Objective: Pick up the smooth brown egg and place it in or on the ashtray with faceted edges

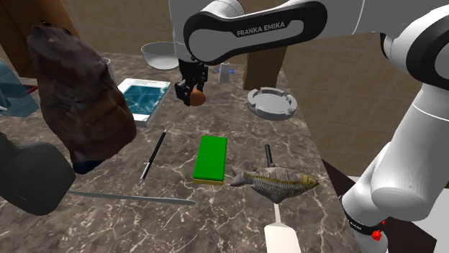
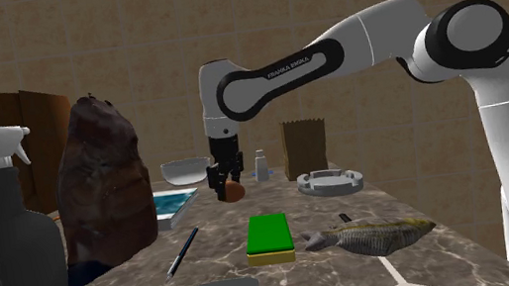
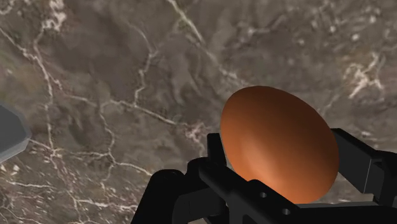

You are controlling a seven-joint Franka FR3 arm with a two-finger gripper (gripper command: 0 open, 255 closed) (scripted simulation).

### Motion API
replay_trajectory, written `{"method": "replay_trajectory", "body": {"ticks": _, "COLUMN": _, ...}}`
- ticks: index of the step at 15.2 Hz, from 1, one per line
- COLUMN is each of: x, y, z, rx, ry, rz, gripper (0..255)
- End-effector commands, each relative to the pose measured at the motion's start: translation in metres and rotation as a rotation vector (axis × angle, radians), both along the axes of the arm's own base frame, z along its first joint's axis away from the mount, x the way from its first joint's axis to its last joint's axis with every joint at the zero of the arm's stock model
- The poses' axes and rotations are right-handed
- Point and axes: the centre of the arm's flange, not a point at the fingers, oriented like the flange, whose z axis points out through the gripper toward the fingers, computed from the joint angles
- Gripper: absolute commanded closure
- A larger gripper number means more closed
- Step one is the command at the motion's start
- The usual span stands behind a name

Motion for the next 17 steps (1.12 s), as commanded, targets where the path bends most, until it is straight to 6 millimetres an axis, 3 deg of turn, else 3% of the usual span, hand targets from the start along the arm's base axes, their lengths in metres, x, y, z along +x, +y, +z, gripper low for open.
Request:
{"method": "replay_trajectory", "body": {"ticks": 1, "x": 0.0, "y": 0.0, "z": 0.0, "rx": 0.0, "ry": 0.001, "rz": 0.0, "gripper": 255}}
{"method": "replay_trajectory", "body": {"ticks": 5, "x": 0.0, "y": 0.0, "z": 0.0, "rx": 0.0, "ry": 0.001, "rz": 0.0, "gripper": 255}}
{"method": "replay_trajectory", "body": {"ticks": 17, "x": 0.0, "y": 0.0, "z": 0.063, "rx": 0.0, "ry": 0.001, "rz": 0.0, "gripper": 255}}
